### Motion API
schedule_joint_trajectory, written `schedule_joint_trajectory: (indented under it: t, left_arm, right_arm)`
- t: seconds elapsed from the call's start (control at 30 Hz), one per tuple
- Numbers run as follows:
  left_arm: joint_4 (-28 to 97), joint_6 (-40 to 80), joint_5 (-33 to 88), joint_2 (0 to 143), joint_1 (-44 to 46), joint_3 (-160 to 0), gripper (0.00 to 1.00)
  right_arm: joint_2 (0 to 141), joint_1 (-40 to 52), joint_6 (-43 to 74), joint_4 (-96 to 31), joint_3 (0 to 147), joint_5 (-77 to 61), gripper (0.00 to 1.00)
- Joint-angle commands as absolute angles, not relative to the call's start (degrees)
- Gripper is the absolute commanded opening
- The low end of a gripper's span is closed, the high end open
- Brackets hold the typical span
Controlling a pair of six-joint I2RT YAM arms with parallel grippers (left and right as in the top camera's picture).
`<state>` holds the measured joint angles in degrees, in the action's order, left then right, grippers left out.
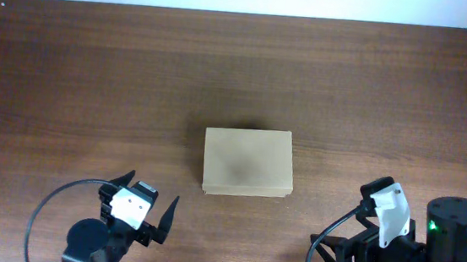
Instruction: Pack container
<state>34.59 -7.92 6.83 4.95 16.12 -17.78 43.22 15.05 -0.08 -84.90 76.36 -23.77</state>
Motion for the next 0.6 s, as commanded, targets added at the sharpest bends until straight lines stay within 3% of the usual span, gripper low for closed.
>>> schedule_joint_trajectory:
  t: [0.0, 0.57]
  left_arm:
    - [32.49, -7.38, 8.62, 2.61, 15.86, -13.72, 1.0]
    - [29.15, -6.55, 9.65, 0.3, 15.97, -8.78, 1.0]
  right_arm:
    - [43.09, 15.35, -0.14, -84.86, 76.95, -23.29, 0.99]
    - [43.09, 15.35, -0.14, -84.86, 76.95, -23.29, 0.99]
